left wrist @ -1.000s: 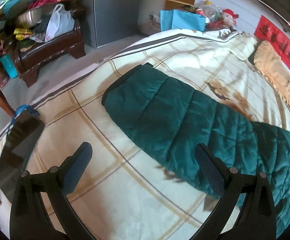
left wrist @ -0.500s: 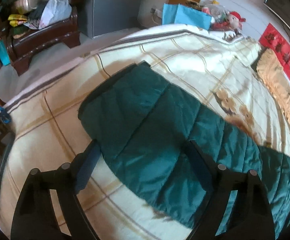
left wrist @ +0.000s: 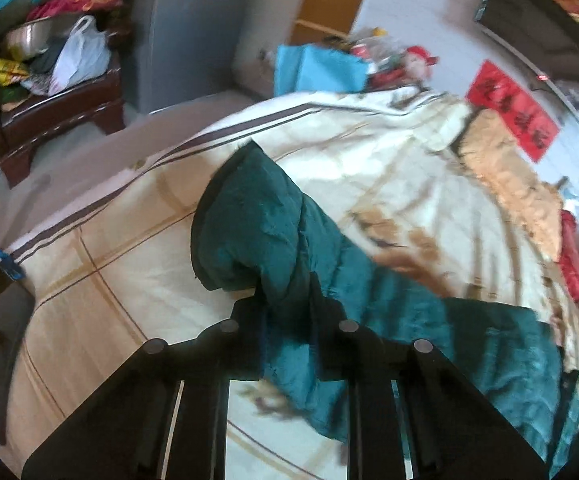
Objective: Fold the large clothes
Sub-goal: 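Lift the held sleeve with the left tool and fold it across the jacket body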
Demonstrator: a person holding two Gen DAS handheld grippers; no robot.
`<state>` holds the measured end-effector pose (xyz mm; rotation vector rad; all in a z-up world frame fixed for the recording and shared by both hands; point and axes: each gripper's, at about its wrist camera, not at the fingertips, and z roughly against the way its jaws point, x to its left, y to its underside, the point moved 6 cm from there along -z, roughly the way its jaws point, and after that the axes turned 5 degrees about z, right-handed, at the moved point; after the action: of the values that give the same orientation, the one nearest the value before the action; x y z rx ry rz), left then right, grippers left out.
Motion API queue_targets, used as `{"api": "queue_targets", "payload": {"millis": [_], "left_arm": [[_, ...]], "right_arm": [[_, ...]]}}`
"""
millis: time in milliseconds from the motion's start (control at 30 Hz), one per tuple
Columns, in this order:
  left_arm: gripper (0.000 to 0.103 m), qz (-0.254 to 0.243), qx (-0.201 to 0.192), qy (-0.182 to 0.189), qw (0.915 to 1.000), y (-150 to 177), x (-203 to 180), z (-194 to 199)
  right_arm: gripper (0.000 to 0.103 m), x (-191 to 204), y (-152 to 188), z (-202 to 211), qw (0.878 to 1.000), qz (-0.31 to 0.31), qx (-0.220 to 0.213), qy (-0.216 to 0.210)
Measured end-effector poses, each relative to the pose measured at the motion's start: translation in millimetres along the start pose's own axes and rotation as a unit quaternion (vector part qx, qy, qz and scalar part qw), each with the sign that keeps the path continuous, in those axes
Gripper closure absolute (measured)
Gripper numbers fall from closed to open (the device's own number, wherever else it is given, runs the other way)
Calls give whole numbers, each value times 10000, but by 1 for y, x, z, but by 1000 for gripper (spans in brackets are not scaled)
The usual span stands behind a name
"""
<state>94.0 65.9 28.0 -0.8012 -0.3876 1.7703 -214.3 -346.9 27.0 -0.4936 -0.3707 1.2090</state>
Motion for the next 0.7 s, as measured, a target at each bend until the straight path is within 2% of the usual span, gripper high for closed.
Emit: {"api": "queue_targets", "payload": {"millis": [367,700], "left_arm": [[89,-637,-80,802,9947,28,-87,66],[89,-1346,103,1384,9811,73,-171,106]], "right_arm": [[0,-10,5,14,9998,-122,-129,-50],[0,-33,11,26,9990,-366,-237,-67]]}}
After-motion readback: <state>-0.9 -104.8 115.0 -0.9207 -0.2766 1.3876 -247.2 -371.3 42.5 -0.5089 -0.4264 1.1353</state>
